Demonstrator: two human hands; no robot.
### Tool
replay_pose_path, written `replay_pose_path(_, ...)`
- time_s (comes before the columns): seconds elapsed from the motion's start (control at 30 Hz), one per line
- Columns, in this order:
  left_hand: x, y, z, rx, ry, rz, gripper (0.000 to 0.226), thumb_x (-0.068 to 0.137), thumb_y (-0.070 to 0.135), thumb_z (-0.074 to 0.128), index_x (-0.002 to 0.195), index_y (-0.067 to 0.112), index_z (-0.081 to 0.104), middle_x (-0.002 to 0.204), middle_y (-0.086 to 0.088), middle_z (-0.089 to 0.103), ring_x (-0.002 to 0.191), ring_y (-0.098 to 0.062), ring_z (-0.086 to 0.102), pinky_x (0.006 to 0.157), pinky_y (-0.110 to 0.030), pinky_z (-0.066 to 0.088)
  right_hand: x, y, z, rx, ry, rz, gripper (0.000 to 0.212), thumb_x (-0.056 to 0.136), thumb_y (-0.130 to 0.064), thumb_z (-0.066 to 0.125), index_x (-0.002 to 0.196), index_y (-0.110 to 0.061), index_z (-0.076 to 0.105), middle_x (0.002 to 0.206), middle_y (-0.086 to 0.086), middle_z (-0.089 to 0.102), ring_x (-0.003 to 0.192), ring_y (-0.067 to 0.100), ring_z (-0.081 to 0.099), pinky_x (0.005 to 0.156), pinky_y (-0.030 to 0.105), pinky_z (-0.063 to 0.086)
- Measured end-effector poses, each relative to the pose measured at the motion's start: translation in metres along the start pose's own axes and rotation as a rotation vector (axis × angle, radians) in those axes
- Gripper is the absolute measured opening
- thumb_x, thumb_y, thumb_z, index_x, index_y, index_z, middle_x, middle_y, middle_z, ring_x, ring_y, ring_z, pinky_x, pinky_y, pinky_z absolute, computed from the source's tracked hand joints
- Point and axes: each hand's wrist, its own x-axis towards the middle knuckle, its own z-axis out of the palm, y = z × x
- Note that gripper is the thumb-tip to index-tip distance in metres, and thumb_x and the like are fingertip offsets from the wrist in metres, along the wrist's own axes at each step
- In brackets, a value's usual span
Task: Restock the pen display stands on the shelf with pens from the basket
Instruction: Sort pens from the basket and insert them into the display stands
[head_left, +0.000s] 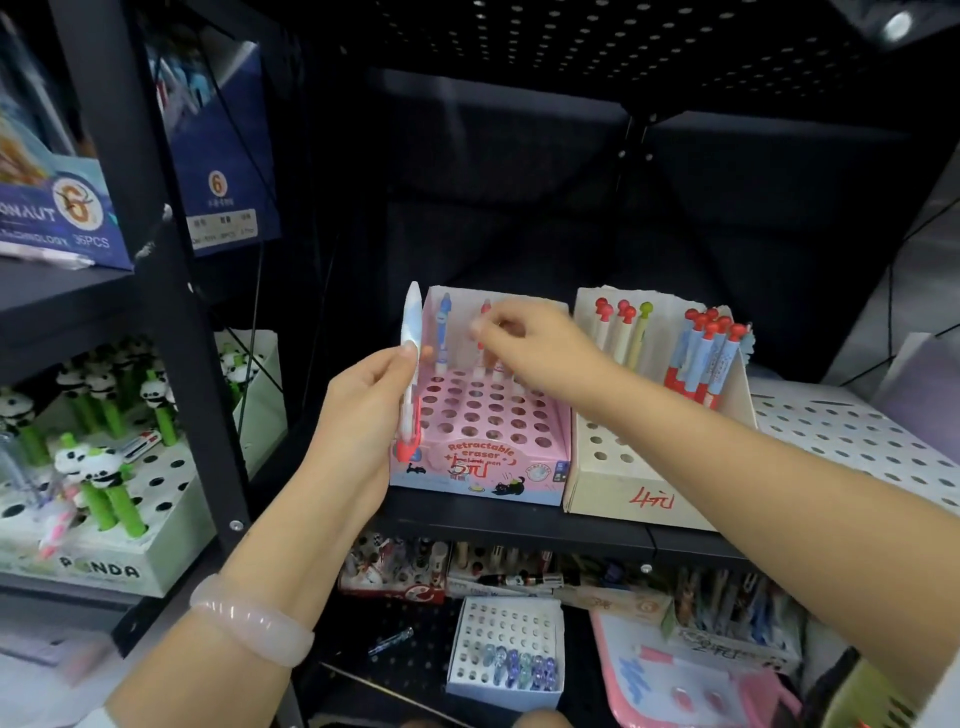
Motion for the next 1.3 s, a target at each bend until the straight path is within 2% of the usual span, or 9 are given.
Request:
replay_pose_path(0.1,0.0,0.0,0.006,-0.037,0.032,0.052,0.021,0.096,0.028,0.048,0.091,0.015,0.064,0.068,0.005,0.067,0.064,-0.013,0.063,0.058,-0.029,0.054,-0.031,-0.002,0.004,0.272,-0.322,0.133,0.019,0.094,-0.038,0.049,0.093,-0.023,0.059,0.075,-0.004,0.069,0.066,0.008,0.065,0.062,0.019,0.053)
replay_pose_path(0.2,-0.003,-0.003,0.012,-0.159,0.066,0.093,0.011,0.095,0.021,0.05,0.093,0.014,0.058,0.074,0.006,0.064,0.068,-0.005,0.067,0.068,-0.024,0.055,-0.043,0.001,0.002,0.485,-0.389,0.228,0.022,0.096,-0.034,0.046,0.097,-0.016,0.059,0.082,0.005,0.071,0.068,0.01,0.066,0.066,0.019,0.056)
replay_pose_path(0.33,-0.009,-0.005,0.018,-0.254,0.011,0.166,0.006,0.091,0.011,0.055,0.094,0.016,0.057,0.091,-0.002,0.069,0.095,-0.017,0.069,0.079,-0.023,0.055,-0.048,0.007,-0.008,0.665,-0.321,0.349,0.031,0.097,-0.033,0.046,0.12,-0.013,0.052,0.075,0.007,0.071,0.063,0.012,0.065,0.058,0.018,0.055)
replay_pose_path(0.47,-0.018,-0.007,0.025,-0.121,-0.052,0.266,0.015,0.08,0.012,0.067,0.094,0.013,0.061,0.094,0.0,0.071,0.099,-0.017,0.066,0.081,-0.025,0.053,-0.045,0.008,-0.016,0.933,-0.128,0.431,0.02,0.096,-0.026,0.051,0.092,-0.008,0.058,0.074,0.009,0.071,0.061,0.011,0.065,0.057,0.018,0.054)
replay_pose_path(0.73,-0.028,-0.002,0.032,0.073,0.003,0.457,0.016,0.083,0.013,0.067,0.088,0.029,0.065,0.097,0.014,0.07,0.093,-0.003,0.065,0.072,-0.012,0.05,-0.035,0.003,-0.019,1.248,0.014,0.302,0.018,0.094,-0.013,0.053,0.084,-0.001,0.063,0.081,0.009,0.069,0.073,0.012,0.068,0.072,0.02,0.057)
replay_pose_path(1.0,-0.017,-0.005,0.019,0.183,-0.018,0.376,0.036,0.083,0.017,0.068,0.104,0.044,0.055,0.11,0.016,0.063,0.099,0.001,0.062,0.08,-0.015,0.05,-0.016,-0.005,-0.015,1.152,0.076,0.239,0.01,0.091,-0.013,0.058,0.093,-0.005,0.065,0.077,0.003,0.068,0.068,0.008,0.063,0.066,0.018,0.055)
replay_pose_path(1.07,-0.01,-0.01,0.008,0.379,-0.061,0.291,0.051,0.083,0.014,0.068,0.114,0.047,0.045,0.123,0.019,0.053,0.114,0.003,0.052,0.096,-0.019,0.04,-0.003,-0.006,-0.026,0.944,0.215,0.182,0.007,0.091,-0.016,0.059,0.095,-0.011,0.062,0.08,0.001,0.065,0.07,0.007,0.061,0.064,0.017,0.054)
replay_pose_path(1.17,-0.003,-0.018,-0.008,0.748,-0.022,0.316,0.054,0.087,0.019,0.063,0.135,0.033,0.041,0.136,0.012,0.047,0.125,-0.005,0.04,0.095,-0.02,0.029,0.016,-0.004,-0.042,0.472,0.398,0.063,0.004,0.091,-0.02,0.06,0.092,-0.021,0.057,0.082,-0.002,0.065,0.074,0.006,0.061,0.064,0.017,0.052)
replay_pose_path(1.3,0.005,-0.026,-0.018,0.849,-0.004,0.275,0.05,0.092,0.025,0.054,0.14,0.025,0.038,0.142,0.002,0.044,0.129,-0.016,0.038,0.094,-0.024,0.029,0.033,0.008,-0.033,0.075,0.39,0.011,0.01,0.089,-0.022,0.06,0.098,-0.018,0.058,0.077,-0.008,0.064,0.071,0.0,0.057,0.058,0.004,0.042)
